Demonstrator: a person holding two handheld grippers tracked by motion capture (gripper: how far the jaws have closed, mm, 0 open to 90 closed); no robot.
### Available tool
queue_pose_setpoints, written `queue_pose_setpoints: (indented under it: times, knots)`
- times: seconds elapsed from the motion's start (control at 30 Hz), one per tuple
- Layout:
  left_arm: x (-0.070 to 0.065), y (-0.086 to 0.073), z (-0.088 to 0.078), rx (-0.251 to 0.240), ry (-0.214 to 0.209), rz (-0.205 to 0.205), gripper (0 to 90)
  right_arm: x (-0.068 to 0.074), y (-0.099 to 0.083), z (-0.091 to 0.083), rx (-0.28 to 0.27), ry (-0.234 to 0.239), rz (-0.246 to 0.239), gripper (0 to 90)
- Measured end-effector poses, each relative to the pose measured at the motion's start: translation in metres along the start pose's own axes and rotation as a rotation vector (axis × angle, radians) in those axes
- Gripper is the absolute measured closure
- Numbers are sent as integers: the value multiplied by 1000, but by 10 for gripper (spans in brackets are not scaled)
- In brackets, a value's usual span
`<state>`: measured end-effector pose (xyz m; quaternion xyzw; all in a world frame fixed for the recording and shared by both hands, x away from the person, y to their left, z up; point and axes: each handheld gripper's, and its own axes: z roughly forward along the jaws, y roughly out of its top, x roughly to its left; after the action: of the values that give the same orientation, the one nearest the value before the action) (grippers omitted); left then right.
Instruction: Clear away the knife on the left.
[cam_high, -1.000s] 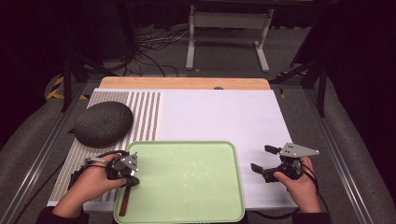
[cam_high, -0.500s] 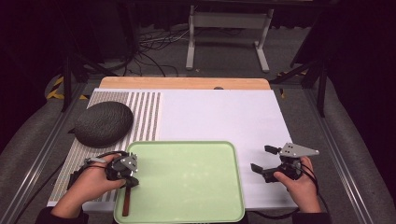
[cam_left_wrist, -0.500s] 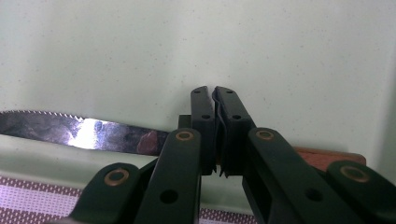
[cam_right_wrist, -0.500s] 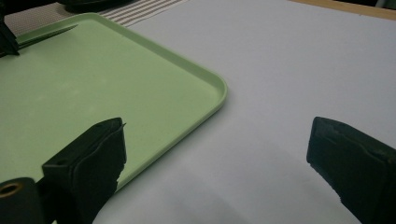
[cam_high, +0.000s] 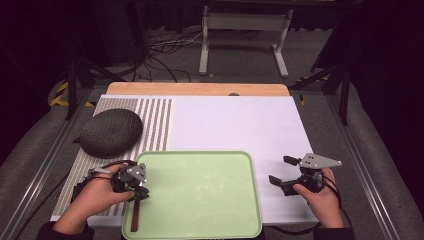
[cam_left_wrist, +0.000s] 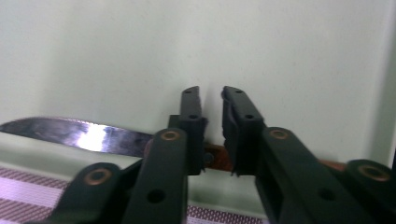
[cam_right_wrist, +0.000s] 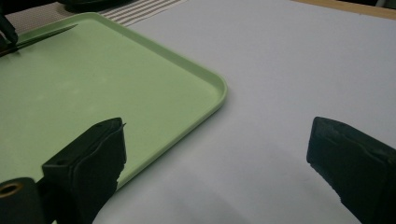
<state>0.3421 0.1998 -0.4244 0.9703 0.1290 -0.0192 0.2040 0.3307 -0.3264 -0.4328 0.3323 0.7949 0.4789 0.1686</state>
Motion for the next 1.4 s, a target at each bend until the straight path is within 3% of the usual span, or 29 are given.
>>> queue_pose_setpoints:
  times: [0.13,0.27,0.37,0.57,0.83,0.97,1.03,1.07,1.1,1.13,1.23,1.4]
  knots:
    - [-1,-1,-6,-60,24,-36,584,1,0,1,0,2,0,55]
    - [0,-3,-14,-146,89,-84,278,1,0,1,-3,0,-1,54]
    - [0,-6,-20,-193,120,-91,192,1,0,0,-9,-3,-1,53]
    - [-1,-19,-30,-304,159,-122,131,2,1,-1,-30,-4,-7,50]
    - [-6,-38,-45,-396,193,-135,115,3,2,-2,-54,2,-3,43]
    - [-6,-53,-49,-497,212,-159,97,4,1,-5,-78,7,3,42]
    - [-6,-64,-49,-588,233,-161,92,4,1,-6,-89,6,2,42]
    - [-6,-64,-49,-588,233,-161,90,5,1,-6,-98,7,2,43]
    - [-6,-73,-50,-655,238,-161,84,5,1,-7,-106,8,2,42]
    - [-6,-73,-50,-655,238,-161,81,5,1,-7,-106,8,2,42]
    - [-6,-86,-47,-730,258,-164,72,6,0,-10,-128,5,3,42]
    - [-6,-103,-41,-785,287,-192,65,6,-2,-12,-148,-2,3,42]
